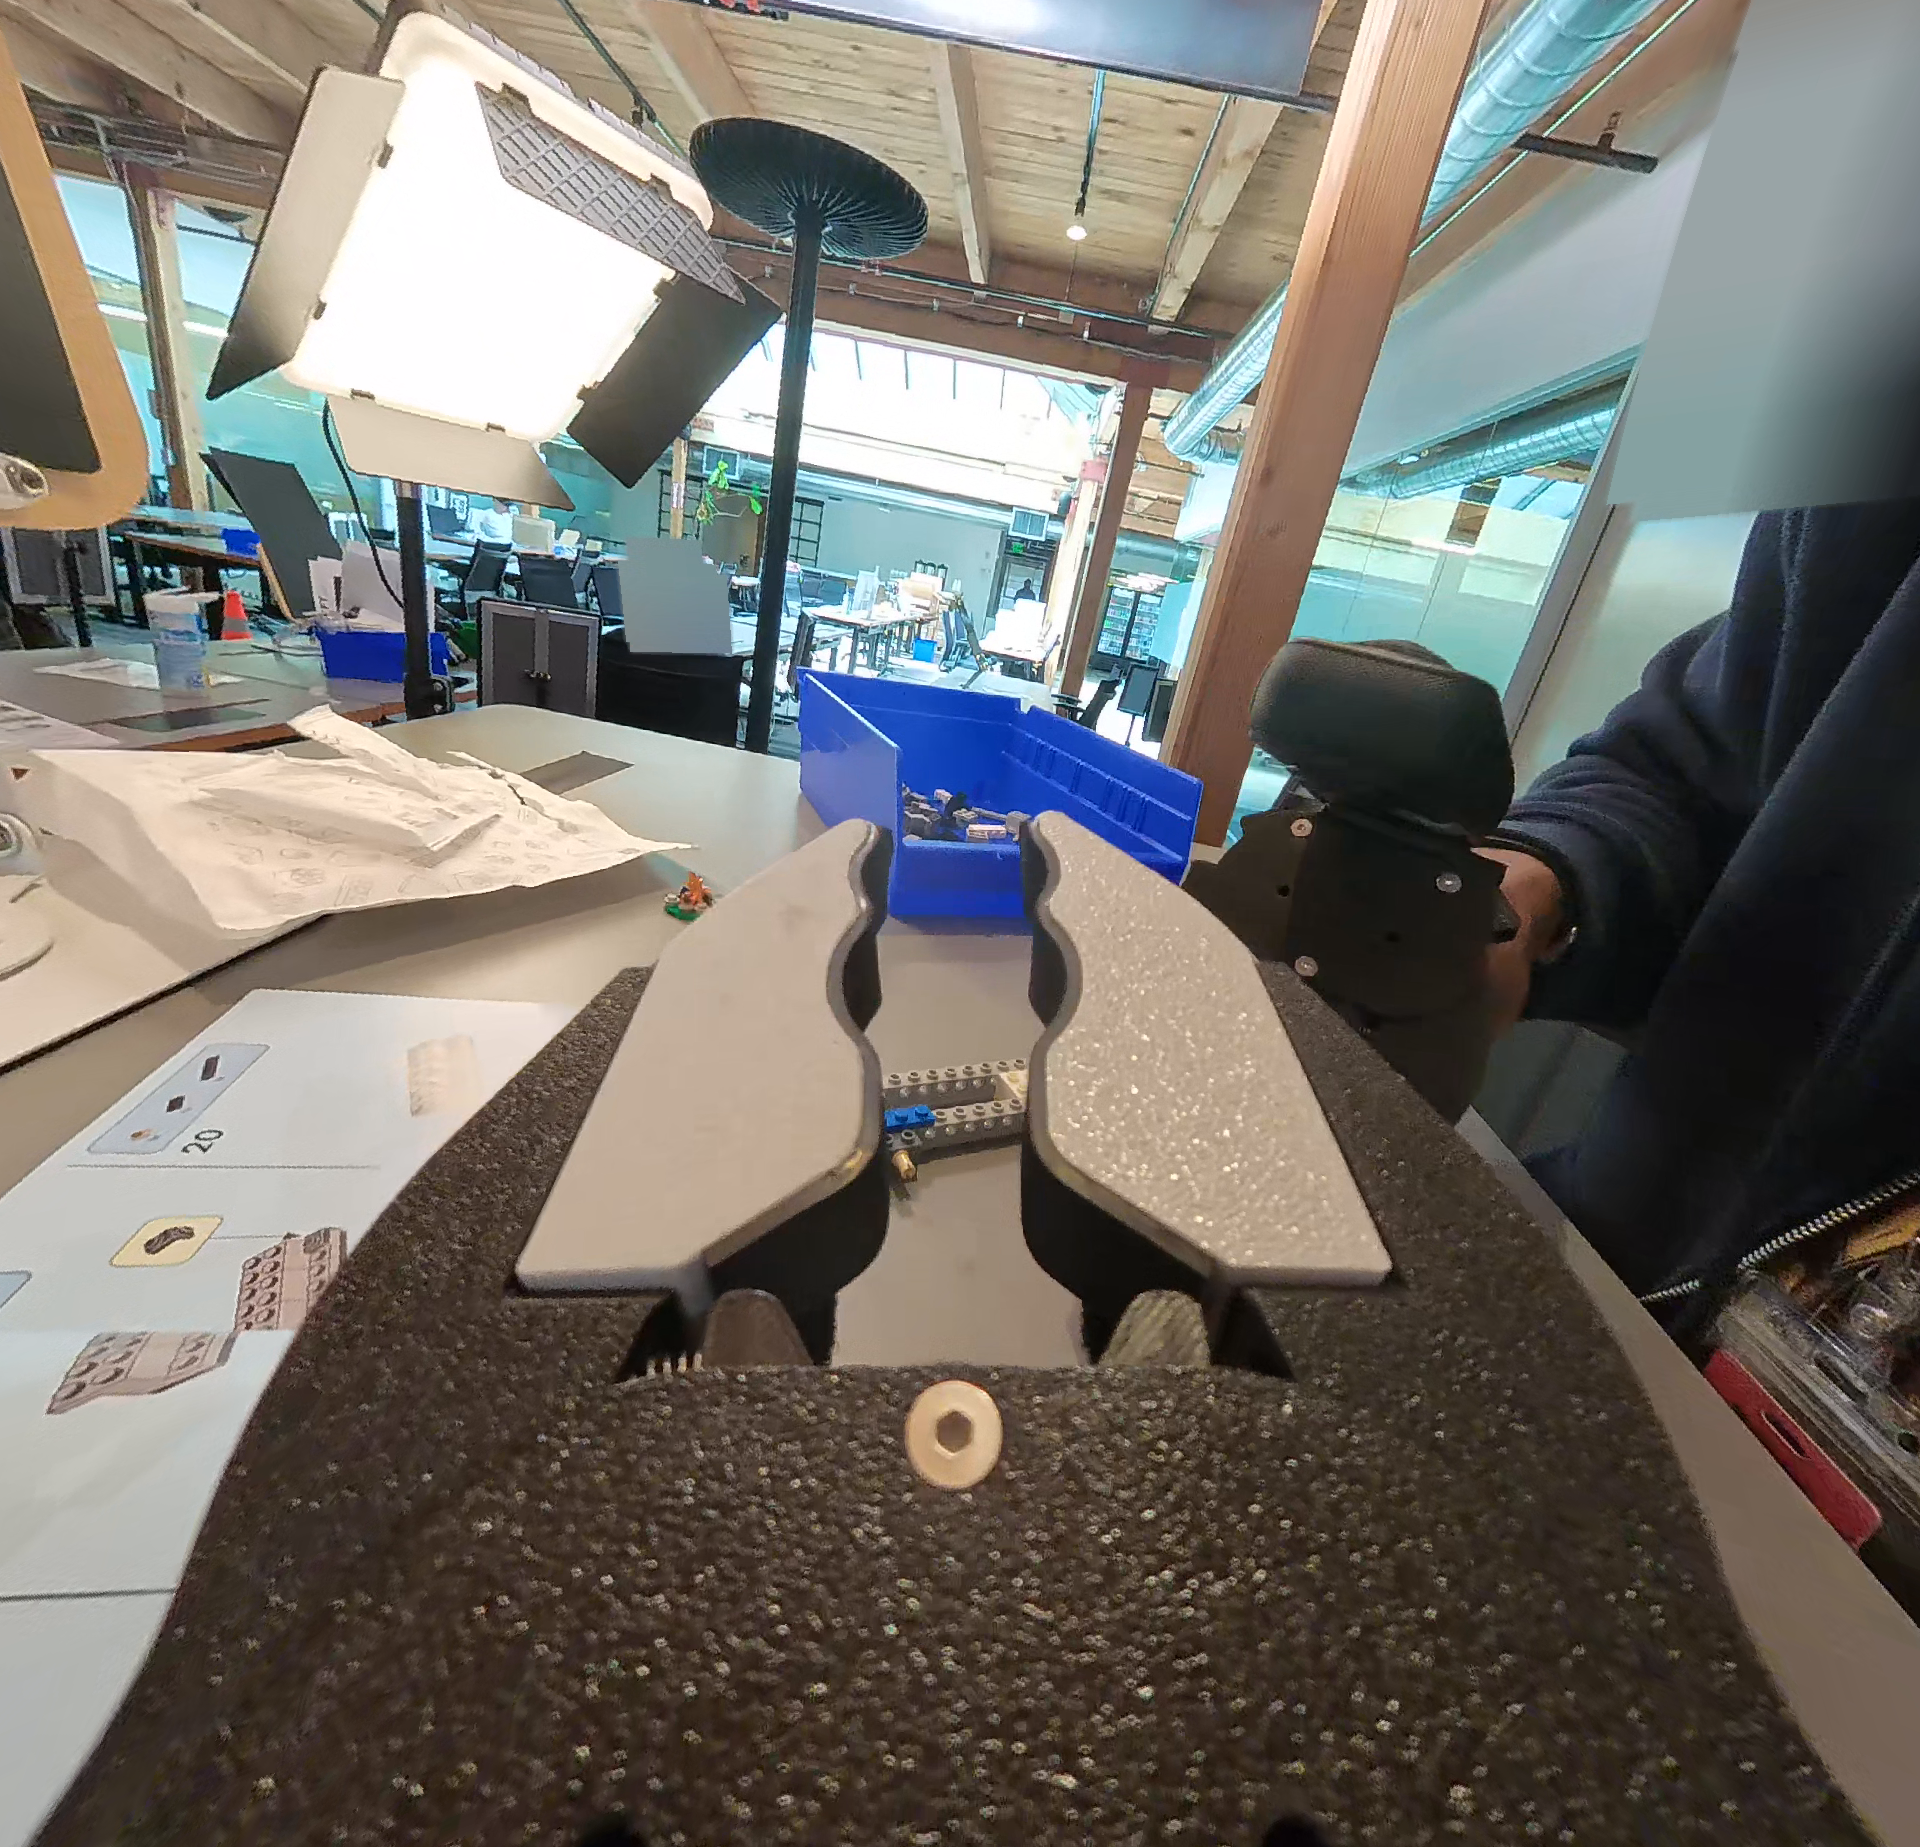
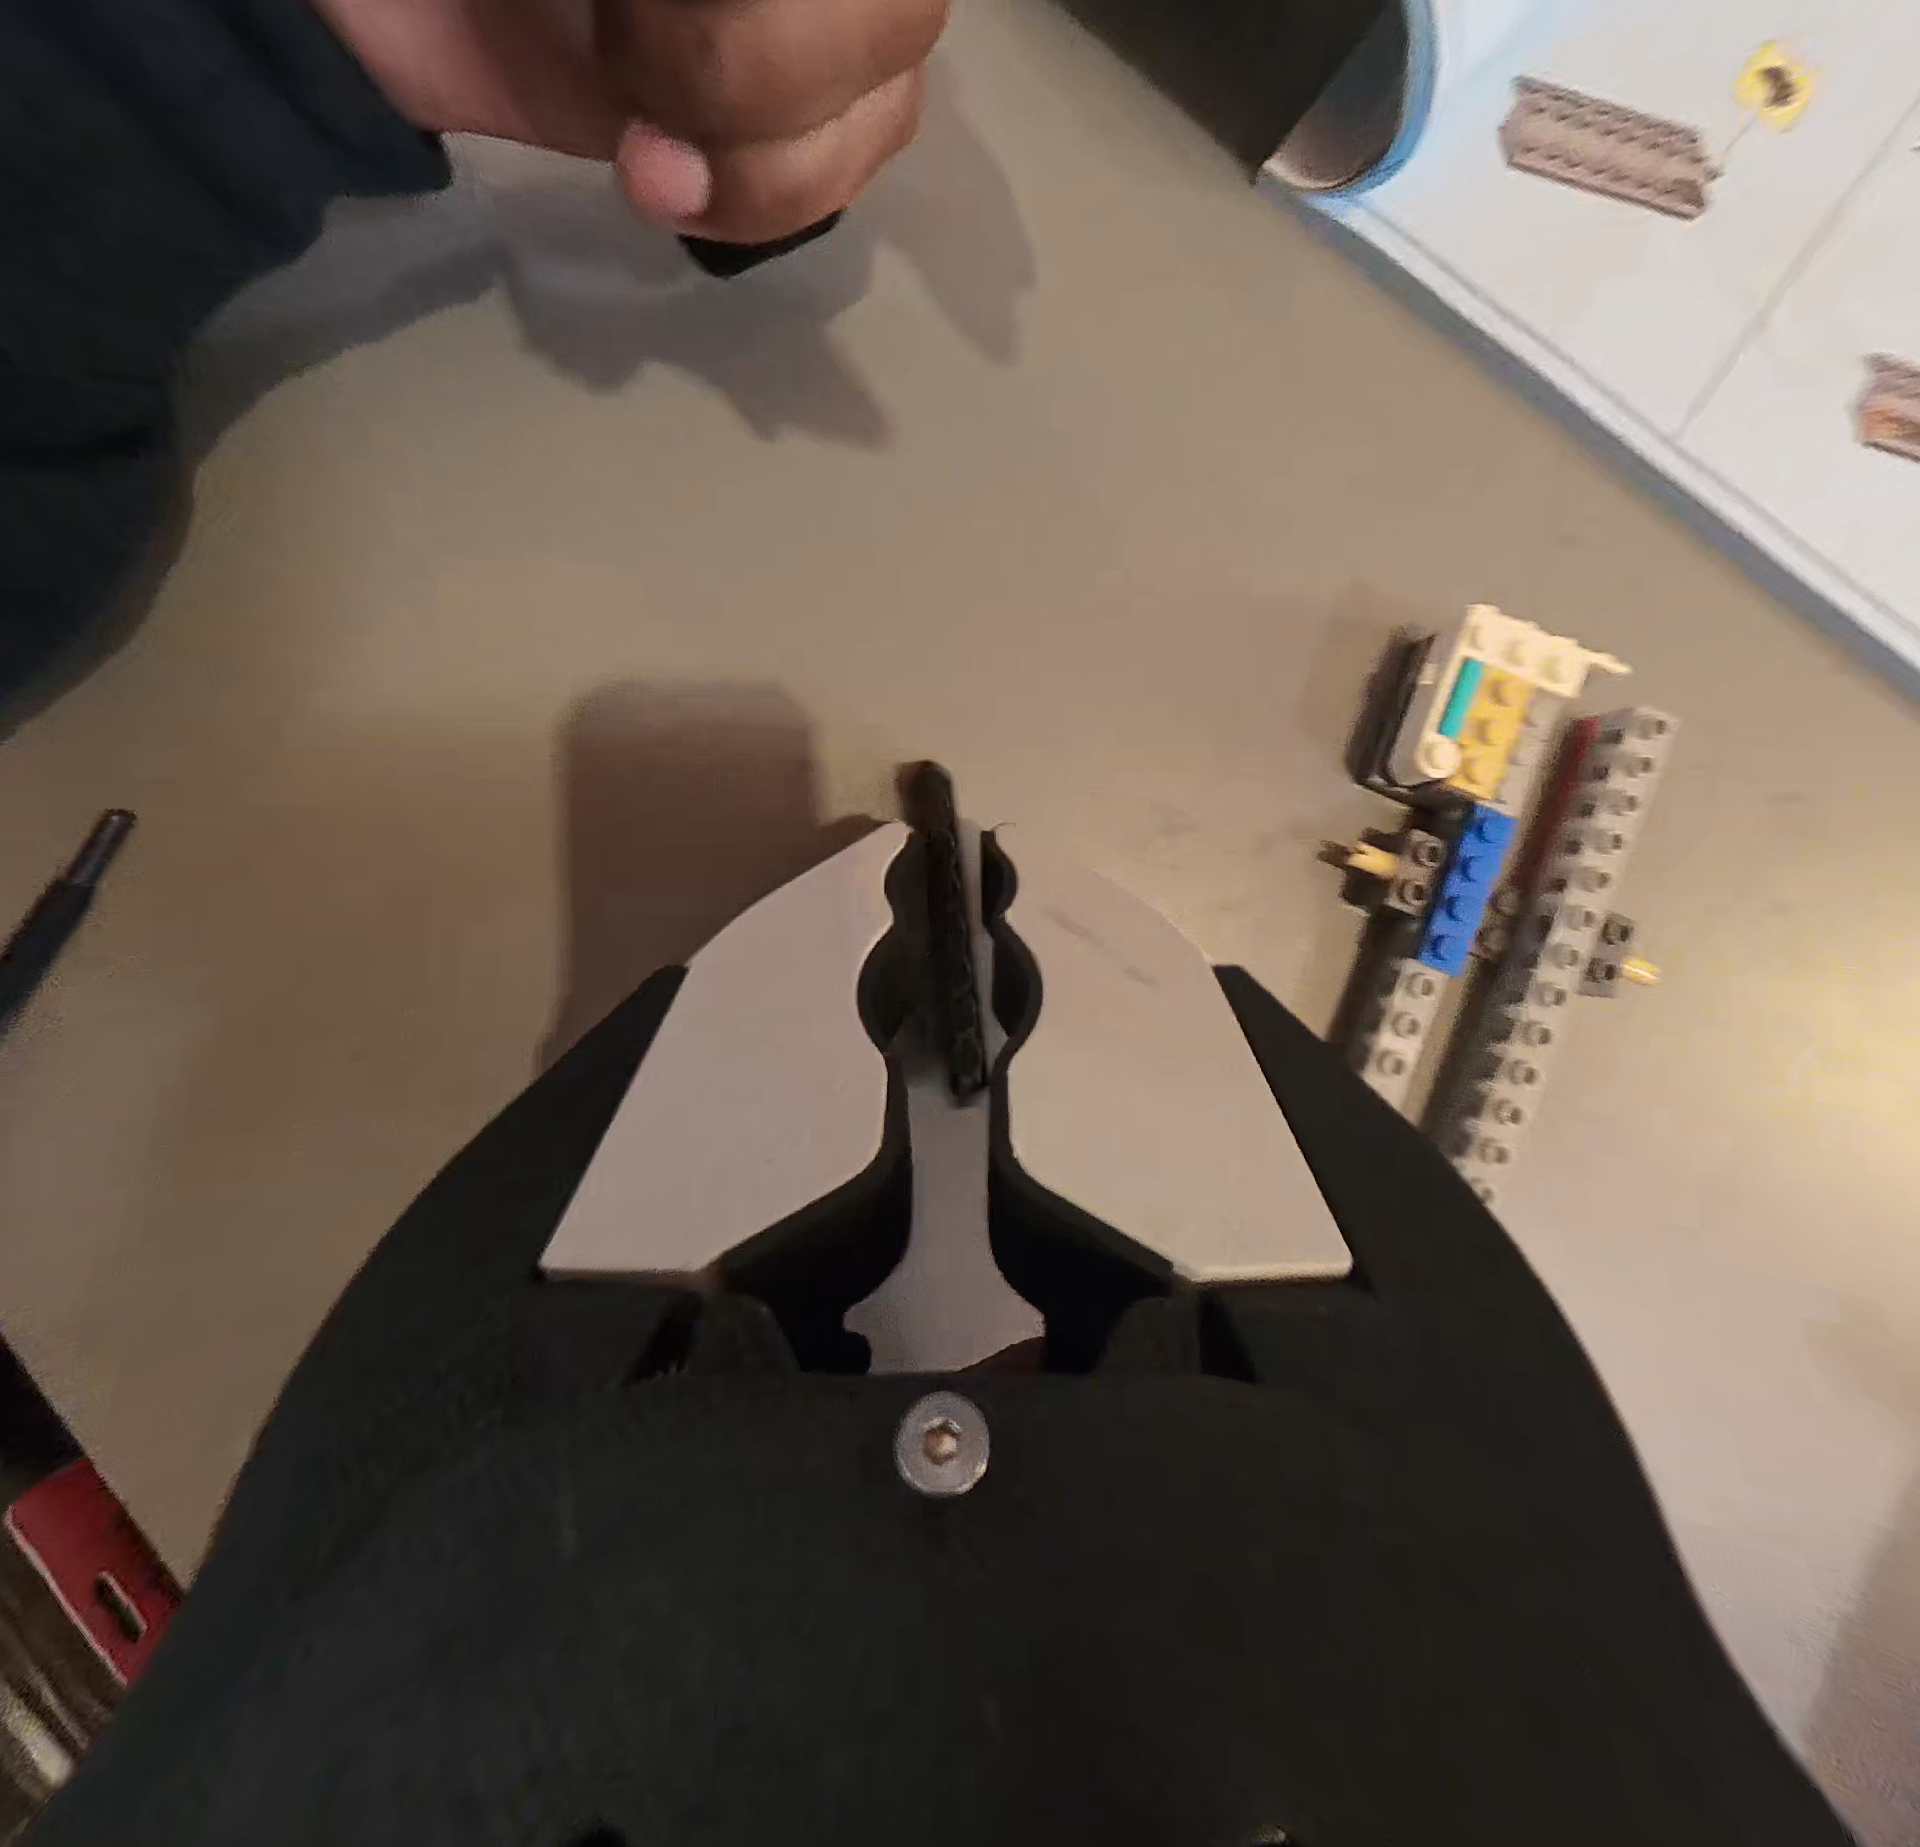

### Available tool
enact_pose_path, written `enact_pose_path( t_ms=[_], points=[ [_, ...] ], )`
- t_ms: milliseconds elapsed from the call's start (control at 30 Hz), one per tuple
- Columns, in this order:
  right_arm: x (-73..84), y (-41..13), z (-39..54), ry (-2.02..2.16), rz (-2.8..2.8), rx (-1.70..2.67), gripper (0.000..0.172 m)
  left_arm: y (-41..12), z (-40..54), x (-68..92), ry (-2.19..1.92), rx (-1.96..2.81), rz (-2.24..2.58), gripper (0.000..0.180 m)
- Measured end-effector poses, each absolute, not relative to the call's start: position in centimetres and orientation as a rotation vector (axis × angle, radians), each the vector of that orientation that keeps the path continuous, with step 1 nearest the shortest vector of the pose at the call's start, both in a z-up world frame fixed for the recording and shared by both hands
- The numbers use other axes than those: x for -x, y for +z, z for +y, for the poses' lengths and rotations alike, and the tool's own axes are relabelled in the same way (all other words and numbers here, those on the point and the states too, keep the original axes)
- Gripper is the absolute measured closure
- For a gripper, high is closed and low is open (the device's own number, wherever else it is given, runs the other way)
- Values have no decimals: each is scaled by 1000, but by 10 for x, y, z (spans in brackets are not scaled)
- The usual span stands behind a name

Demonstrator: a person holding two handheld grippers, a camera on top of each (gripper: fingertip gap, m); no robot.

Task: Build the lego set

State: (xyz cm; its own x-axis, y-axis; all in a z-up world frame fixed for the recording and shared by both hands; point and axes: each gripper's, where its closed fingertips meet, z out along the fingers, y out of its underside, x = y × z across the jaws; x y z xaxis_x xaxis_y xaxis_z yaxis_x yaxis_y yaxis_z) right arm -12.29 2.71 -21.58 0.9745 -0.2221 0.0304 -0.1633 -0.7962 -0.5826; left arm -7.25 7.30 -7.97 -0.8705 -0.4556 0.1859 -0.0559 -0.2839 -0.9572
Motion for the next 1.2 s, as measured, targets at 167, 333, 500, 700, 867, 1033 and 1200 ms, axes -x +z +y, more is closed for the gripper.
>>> enact_pose_path(
  t_ms=[167,333,500,700,867,1033,1200],
  points=[
    [124,-212,20,-79,276,2491,153,-83,78,74,-2233,644,1725,156],
    [141,-213,9,-6,228,2488,150,-84,77,75,-2266,633,1734,156],
    [156,-228,5,-71,150,2550,146,-88,73,75,-2270,637,1765,156],
    [143,-220,8,-139,204,2505,171,-91,70,74,-2277,641,1782,156],
    [137,-209,11,-133,188,2461,162,-90,70,74,-2286,642,1778,156],
    [130,-223,13,-113,127,2526,144,-92,67,75,-2279,641,1802,156],
    [128,-233,16,5,114,2598,155,-93,67,75,-2275,647,1806,156]
  ],
)
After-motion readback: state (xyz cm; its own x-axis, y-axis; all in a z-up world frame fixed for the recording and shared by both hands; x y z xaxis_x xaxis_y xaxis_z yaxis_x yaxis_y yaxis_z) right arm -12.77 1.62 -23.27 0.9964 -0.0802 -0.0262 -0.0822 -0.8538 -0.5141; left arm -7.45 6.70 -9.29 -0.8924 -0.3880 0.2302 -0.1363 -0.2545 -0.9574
